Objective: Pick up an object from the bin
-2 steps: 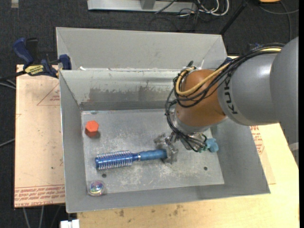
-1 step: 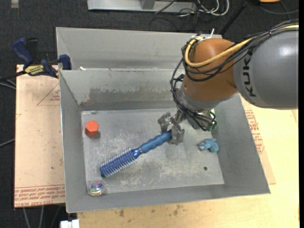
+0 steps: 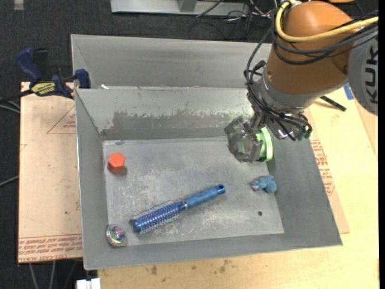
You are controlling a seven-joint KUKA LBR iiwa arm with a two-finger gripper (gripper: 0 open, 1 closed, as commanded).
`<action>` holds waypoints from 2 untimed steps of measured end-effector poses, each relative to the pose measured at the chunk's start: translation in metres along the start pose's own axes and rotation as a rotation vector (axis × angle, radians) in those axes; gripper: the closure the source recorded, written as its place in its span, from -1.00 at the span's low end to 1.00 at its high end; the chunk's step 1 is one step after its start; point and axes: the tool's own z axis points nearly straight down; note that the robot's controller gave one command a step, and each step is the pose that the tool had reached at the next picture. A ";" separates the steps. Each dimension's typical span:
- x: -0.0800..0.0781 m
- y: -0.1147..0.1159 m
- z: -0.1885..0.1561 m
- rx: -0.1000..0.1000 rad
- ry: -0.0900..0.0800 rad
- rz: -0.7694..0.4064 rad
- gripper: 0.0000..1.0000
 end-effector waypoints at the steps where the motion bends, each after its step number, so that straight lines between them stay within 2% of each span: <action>1: -0.003 0.013 0.105 -0.009 0.015 -0.225 1.00; 2: -0.004 0.013 0.102 -0.007 0.009 -0.224 -1.00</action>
Offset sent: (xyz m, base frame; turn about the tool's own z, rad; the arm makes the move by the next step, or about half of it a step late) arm -0.0005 0.0131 -0.1014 -0.2274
